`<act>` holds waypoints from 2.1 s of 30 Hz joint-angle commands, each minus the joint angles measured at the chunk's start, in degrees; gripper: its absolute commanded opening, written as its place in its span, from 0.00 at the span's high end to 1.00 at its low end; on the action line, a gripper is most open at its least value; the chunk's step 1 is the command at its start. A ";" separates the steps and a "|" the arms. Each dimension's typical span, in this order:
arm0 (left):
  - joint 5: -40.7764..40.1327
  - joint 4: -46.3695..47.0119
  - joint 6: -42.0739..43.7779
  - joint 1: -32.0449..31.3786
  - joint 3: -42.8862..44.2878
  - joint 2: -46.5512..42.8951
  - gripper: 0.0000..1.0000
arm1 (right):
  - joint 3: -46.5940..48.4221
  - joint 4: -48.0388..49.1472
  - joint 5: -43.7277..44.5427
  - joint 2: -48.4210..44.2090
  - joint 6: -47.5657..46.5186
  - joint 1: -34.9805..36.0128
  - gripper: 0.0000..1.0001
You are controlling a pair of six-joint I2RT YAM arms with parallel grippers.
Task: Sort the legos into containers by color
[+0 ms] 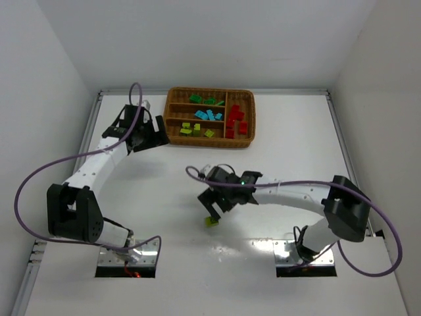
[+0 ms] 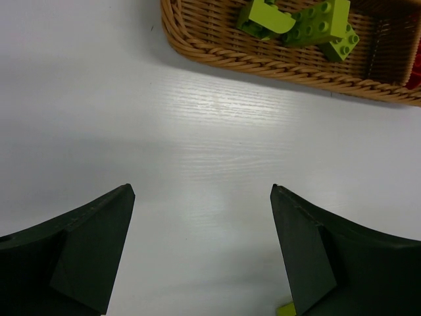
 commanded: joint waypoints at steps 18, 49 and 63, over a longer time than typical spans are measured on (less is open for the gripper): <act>-1.78 0.53 -0.40 0.73 -2.68 -4.44 0.09 | 0.19 0.46 3.01 11.38 -8.46 10.38 0.13; -1.95 -0.52 -2.16 0.73 0.05 -2.77 0.09 | 22.32 9.26 0.63 16.03 -1.17 -17.46 0.72; -1.16 -2.98 -0.76 1.79 -0.57 -4.87 0.09 | 54.77 5.12 6.70 42.94 0.41 -24.51 0.37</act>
